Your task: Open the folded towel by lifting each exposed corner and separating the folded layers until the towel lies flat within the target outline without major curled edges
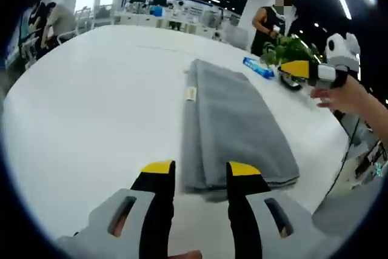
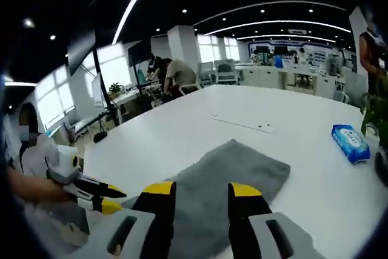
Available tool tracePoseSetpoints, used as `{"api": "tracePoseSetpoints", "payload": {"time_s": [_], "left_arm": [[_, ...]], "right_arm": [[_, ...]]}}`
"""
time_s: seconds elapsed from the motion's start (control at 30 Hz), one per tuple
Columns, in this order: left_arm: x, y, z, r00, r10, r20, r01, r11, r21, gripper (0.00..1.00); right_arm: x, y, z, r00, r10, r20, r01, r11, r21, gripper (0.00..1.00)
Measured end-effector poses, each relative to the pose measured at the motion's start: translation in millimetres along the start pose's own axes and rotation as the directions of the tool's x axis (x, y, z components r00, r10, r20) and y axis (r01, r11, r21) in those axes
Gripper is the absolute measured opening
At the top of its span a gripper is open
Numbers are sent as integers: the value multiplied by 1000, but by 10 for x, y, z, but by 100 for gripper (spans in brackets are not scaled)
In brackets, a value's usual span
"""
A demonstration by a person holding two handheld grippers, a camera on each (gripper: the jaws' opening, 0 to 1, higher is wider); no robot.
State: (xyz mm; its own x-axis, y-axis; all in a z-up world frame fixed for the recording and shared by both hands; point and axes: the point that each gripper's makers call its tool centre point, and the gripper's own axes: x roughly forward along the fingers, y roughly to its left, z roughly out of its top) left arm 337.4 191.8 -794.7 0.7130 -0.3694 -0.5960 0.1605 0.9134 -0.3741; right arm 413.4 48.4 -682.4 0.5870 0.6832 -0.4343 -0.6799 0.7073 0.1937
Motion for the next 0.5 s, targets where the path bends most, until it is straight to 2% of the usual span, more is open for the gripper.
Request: {"api": "tracePoseSetpoints", "payload": {"time_s": [0.07,0.13,0.23,0.3,0.43,0.47,0.5], "left_arm": [[13,-29,7,1000,-25,3,25,998,-58,31],[20,-49,23,999,-35,14,35,998,-56,31],[25,-86,-12,999,-48,-4,47,997,-65,28],[17,-77,11,999,-44,7,44,996,-73,25],[-43,-78,134,997,-54,54,59,993,-104,12],[-50,-102,142,996,-65,58,71,991,-116,10],[-47,-122,143,996,-73,58,80,988,-130,8]], "right_arm": [[-19,173,5,999,27,31,-29,998,55,33],[-38,303,-30,998,42,36,-44,997,60,32],[-63,506,-119,998,49,41,-52,997,60,30],[-73,568,-181,998,44,44,-47,996,70,27],[-103,690,-436,998,20,65,-31,985,167,21],[-93,731,-501,998,37,52,-45,985,164,21],[-80,795,-627,998,67,8,-67,987,146,20]]}}
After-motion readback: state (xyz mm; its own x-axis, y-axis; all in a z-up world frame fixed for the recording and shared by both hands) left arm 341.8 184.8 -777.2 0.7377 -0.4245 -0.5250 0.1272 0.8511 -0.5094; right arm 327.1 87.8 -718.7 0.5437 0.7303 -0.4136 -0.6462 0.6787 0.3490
